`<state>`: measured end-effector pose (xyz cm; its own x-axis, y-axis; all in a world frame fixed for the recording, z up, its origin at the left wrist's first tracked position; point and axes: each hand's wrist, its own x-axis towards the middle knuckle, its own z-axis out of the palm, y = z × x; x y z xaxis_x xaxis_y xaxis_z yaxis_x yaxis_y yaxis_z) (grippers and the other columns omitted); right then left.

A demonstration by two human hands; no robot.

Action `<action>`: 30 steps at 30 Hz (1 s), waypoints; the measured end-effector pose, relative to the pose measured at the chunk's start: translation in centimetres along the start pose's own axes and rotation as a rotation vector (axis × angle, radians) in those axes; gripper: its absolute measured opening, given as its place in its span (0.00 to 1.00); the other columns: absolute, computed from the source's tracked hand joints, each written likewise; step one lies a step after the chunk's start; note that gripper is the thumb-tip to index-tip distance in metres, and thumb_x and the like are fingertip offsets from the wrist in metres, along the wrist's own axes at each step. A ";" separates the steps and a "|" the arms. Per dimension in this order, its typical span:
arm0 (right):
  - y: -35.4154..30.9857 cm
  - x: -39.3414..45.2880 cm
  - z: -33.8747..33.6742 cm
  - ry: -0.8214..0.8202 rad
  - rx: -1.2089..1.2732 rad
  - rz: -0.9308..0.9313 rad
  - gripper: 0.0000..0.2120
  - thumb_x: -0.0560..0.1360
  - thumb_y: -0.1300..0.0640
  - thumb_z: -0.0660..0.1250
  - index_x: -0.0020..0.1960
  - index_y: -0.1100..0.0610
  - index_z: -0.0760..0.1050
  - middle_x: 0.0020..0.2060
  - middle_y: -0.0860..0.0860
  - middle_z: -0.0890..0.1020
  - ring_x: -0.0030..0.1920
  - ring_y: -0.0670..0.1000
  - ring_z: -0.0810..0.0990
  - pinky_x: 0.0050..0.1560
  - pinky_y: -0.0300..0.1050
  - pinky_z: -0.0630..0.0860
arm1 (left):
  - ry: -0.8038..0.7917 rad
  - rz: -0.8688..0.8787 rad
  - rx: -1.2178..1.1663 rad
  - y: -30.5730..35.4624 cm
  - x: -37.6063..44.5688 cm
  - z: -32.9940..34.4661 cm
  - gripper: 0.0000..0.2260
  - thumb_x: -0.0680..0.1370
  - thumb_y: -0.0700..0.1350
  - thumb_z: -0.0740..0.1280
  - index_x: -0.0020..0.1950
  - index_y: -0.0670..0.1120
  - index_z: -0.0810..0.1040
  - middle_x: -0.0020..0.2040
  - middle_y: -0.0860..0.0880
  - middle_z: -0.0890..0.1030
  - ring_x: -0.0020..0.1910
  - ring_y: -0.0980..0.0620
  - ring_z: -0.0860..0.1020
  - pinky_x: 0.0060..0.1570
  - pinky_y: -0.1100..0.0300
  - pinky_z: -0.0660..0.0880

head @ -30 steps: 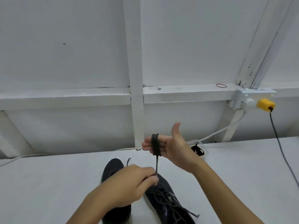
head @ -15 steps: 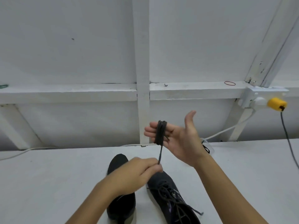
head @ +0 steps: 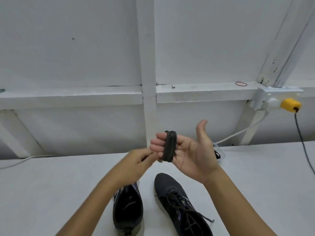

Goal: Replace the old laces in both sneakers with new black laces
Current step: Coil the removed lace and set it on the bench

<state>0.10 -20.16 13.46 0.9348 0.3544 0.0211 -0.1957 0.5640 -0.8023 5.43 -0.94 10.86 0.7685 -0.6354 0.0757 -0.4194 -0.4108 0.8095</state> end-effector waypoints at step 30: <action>5.0 -3.7 -6.4 -0.089 -0.077 0.181 0.15 0.76 0.45 0.73 0.48 0.57 0.83 0.40 0.53 0.84 0.39 0.50 0.83 0.46 0.42 0.80 | 0.043 -0.217 -0.836 -0.2 -1.2 6.7 0.10 0.75 0.41 0.68 0.52 0.41 0.87 0.46 0.39 0.85 0.44 0.45 0.85 0.46 0.58 0.81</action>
<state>-2.44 -23.43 5.59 0.8561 0.5109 -0.0777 -0.3314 0.4274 -0.8411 1.38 -4.48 6.71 0.8152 -0.5662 -0.1220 0.2189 0.1061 0.9699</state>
